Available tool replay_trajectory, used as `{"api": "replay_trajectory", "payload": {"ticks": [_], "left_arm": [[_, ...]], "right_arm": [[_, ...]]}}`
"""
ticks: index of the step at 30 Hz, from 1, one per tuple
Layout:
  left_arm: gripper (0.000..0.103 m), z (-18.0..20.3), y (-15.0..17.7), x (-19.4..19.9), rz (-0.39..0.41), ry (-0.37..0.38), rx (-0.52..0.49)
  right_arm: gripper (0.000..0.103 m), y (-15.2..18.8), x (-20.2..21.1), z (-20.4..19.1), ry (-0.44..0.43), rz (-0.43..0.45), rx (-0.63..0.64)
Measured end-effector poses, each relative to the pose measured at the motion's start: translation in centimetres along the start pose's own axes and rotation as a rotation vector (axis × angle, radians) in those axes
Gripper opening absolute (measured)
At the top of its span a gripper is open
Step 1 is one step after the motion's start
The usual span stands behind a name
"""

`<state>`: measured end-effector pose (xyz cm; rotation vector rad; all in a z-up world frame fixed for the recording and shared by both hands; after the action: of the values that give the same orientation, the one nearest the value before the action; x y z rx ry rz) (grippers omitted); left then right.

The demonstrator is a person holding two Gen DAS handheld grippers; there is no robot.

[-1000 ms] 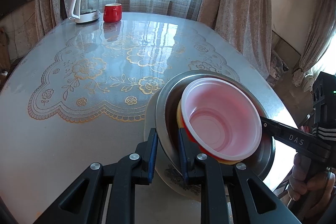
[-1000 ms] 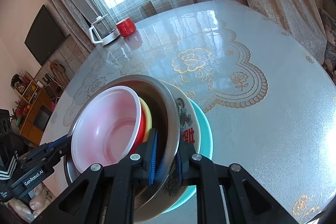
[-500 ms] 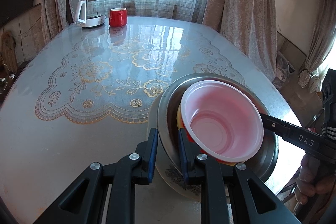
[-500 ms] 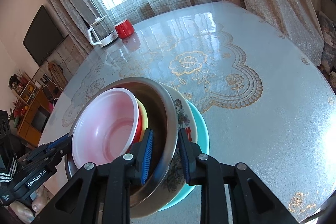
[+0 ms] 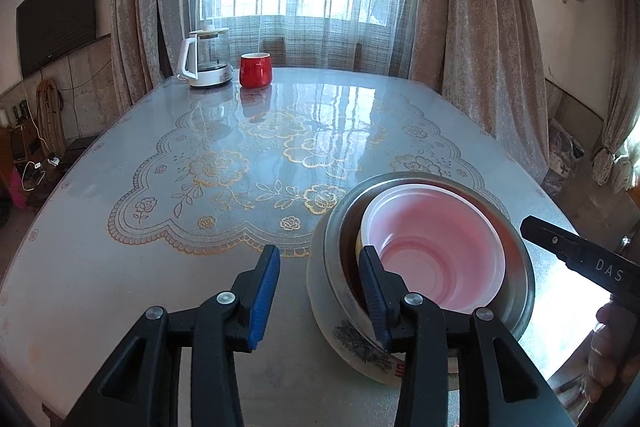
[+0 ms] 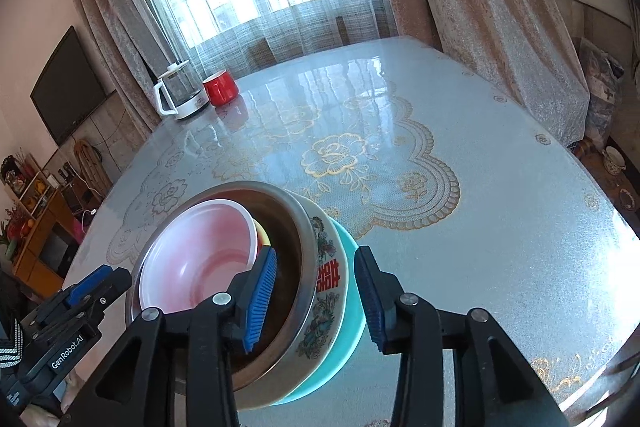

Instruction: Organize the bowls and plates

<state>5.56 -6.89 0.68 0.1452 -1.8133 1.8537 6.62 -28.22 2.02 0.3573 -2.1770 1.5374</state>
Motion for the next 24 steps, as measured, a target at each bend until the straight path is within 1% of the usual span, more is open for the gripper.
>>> {"api": "replay_trajectory", "payload": {"ticks": [1, 2, 3, 5, 8, 12, 24], "left_arm": [[0.055, 0.0, -0.1, 0.3, 0.012, -0.002, 0.001], [0.058, 0.1, -0.2, 0.6, 0.023, -0.003, 0.001], [0.059, 0.2, -0.1, 1.0, 0.033, -0.005, -0.002], [0.063, 0.4, -0.1, 1.6, 0.049, -0.012, -0.007], [0.069, 0.6, 0.1, 2.2, 0.067, -0.018, -0.002], [0.071, 0.7, 0.3, 3.1, 0.085, -0.035, -0.001], [0.072, 0.7, 0.6, 3.9, 0.100, -0.067, -0.005]], "right_arm": [[0.050, -0.1, 0.3, -0.1, 0.011, 0.017, 0.006], [0.054, -0.3, 0.6, -0.3, 0.022, 0.033, 0.013], [0.059, -0.3, 0.9, -0.6, 0.032, 0.048, 0.023], [0.063, -0.2, 1.6, -1.1, 0.048, 0.078, 0.049], [0.067, 0.2, 2.3, -1.9, 0.074, 0.115, 0.077], [0.069, 0.8, 3.0, -2.2, 0.106, 0.146, 0.090], [0.070, 1.0, 3.5, -3.0, 0.098, 0.158, 0.121]]}}
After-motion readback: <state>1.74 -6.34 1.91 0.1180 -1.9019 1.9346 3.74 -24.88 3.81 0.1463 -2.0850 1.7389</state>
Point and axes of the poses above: each gripper's, at about its wrist camera, not at the fingertips, and x roughly against the way its jaws point, z to its right, y to its underside, the point moved 2 cm from there along -x, roughly the way its jaws point, and after that the axes turned 13 degrees about z, right-handed, at the moved point
